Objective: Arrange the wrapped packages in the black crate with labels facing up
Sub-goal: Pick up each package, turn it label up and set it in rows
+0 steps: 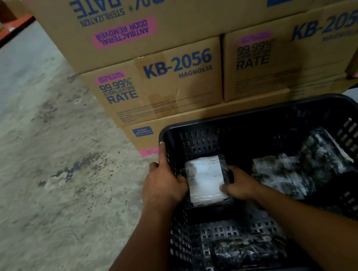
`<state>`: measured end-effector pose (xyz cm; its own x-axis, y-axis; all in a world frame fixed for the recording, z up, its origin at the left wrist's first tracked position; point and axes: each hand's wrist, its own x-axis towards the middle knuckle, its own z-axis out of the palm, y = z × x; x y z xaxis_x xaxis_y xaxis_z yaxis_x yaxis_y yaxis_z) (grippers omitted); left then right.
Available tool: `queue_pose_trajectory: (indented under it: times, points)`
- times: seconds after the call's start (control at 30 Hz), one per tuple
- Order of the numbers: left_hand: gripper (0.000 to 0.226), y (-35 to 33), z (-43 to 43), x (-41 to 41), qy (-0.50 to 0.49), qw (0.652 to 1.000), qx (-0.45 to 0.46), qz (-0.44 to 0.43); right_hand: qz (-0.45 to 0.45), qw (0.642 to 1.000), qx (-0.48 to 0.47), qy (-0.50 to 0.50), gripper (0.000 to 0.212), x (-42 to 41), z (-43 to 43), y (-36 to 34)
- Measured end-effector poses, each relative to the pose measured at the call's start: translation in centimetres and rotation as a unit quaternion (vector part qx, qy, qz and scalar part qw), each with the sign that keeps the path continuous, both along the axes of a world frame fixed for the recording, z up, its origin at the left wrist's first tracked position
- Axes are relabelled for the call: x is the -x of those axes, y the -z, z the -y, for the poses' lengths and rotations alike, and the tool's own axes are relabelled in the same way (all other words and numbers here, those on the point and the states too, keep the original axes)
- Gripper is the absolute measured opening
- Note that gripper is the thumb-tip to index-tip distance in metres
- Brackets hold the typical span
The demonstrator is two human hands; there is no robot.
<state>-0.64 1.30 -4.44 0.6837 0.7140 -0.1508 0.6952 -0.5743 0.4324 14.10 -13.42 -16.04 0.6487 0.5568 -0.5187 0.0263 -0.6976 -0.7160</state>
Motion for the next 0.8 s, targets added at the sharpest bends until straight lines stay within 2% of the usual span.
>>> queue_pose_trajectory:
  times: [0.07,0.13,0.17,0.23,0.3,0.4,0.5,0.57,0.67,0.73,0.77,0.8]
  points:
    - [0.098,-0.1,0.3,-0.1,0.010,0.999,-0.040,-0.024,0.025,0.999,-0.004,-0.026,0.073,0.0,1.3,-1.3]
    - [0.091,-0.2,0.8,0.0,0.036,0.991,-0.116,-0.049,0.018,0.997,-0.039,-0.060,0.055,0.0,2.7,-3.0]
    - [0.087,-0.1,1.1,0.1,0.052,0.986,-0.152,-0.054,-0.005,0.995,-0.050,-0.090,0.048,-0.1,3.5,-3.9]
    - [0.083,-0.2,1.5,0.2,0.075,0.977,-0.192,-0.052,-0.079,0.982,-0.025,-0.172,0.048,0.2,4.8,-6.0]
    - [0.082,-0.2,1.9,0.2,0.083,0.976,-0.197,-0.045,-0.135,0.957,0.053,-0.251,0.059,1.0,5.8,-7.1]
    - [0.080,-0.1,3.4,-0.1,0.075,0.980,-0.177,-0.043,-0.090,0.921,0.132,-0.356,0.055,3.1,6.5,-6.3]
    - [0.079,0.1,5.1,-0.7,0.075,0.983,-0.161,-0.040,-0.050,0.929,0.091,-0.356,0.045,3.7,6.8,-5.7]
    - [0.076,0.1,5.7,-1.0,0.093,0.987,-0.126,-0.033,-0.055,0.954,0.032,-0.294,0.044,3.2,6.7,-5.9]
    - [0.067,0.3,6.5,-0.9,0.096,0.994,0.039,-0.025,0.031,0.968,-0.014,-0.248,0.042,3.3,6.4,-6.0]
    - [0.063,0.8,6.8,-0.7,0.080,0.989,0.123,-0.031,0.087,0.956,0.025,-0.280,0.071,3.9,6.5,-5.7]
    - [0.062,1.0,6.8,-0.6,0.069,0.987,0.144,-0.034,0.100,0.951,0.040,-0.288,0.080,4.1,6.6,-5.7]
    - [0.062,1.2,6.6,-0.6,0.057,0.985,0.160,-0.036,0.107,0.952,0.035,-0.285,0.079,3.9,6.6,-5.7]
